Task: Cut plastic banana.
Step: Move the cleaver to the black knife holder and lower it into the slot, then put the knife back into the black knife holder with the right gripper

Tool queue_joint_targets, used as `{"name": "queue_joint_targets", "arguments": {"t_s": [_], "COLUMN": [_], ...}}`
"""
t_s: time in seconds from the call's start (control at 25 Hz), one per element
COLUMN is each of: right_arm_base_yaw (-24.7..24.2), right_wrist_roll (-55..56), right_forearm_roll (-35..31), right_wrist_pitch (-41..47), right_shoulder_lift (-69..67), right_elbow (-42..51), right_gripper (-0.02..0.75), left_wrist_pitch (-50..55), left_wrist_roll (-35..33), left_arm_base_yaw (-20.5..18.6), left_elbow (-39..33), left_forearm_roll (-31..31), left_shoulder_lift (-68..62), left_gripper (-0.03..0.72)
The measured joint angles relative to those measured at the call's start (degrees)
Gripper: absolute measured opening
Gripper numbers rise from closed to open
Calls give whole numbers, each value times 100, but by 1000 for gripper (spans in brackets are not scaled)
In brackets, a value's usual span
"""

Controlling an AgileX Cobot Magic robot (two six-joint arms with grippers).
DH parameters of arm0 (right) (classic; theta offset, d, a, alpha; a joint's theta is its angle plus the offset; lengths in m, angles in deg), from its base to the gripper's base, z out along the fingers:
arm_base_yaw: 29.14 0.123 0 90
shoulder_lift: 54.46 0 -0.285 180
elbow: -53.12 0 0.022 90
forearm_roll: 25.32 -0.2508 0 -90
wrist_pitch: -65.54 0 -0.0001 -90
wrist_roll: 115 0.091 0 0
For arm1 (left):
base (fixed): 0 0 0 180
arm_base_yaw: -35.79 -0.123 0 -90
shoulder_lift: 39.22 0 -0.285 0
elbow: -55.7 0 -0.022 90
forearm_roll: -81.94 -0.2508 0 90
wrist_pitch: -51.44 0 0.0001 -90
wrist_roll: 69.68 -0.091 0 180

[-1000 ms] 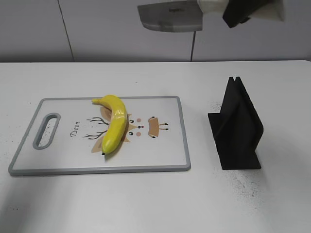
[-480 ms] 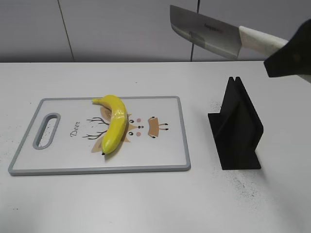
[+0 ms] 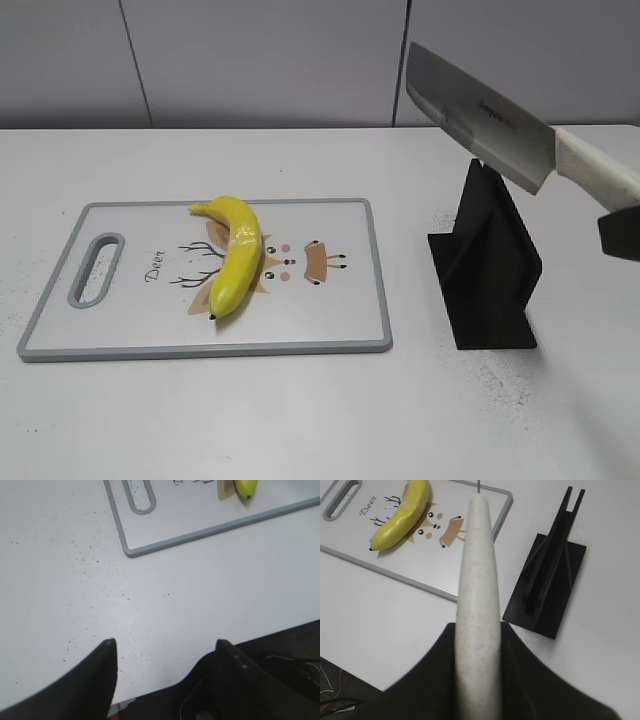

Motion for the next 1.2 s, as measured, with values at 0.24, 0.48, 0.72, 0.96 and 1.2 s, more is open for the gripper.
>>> {"name": "queue_joint_targets", "arguments": {"t_s": [0.24,0.48,0.72,0.96,1.2], "right_arm_base_yaw": [0,0,0,0,0], "right_wrist_roll": [494,1494,2232,2601,2660], "right_forearm_roll": [212,865,1541,1652,1673], "right_wrist_pitch": [-41,-161,-437,-901,-1173], "right_shoulder_lift": [464,635,529,-289,-1183], "right_elbow": [473,695,756,767,607], "right_gripper": [164,164,164,164,164], "left_wrist_pitch": [-70,-494,-637,-643,-643], "left_wrist_roll": [0,57,749,836,840], "left_arm_base_yaw": [0,0,0,0,0], "left_elbow": [-254,-556,-607,-613,-617], "left_forearm_roll": [0,-7,-493,-564,-575], "left_shoulder_lift": [1259,2139,2183,2178,2178], "left_gripper": [551,537,535,534,534]}}
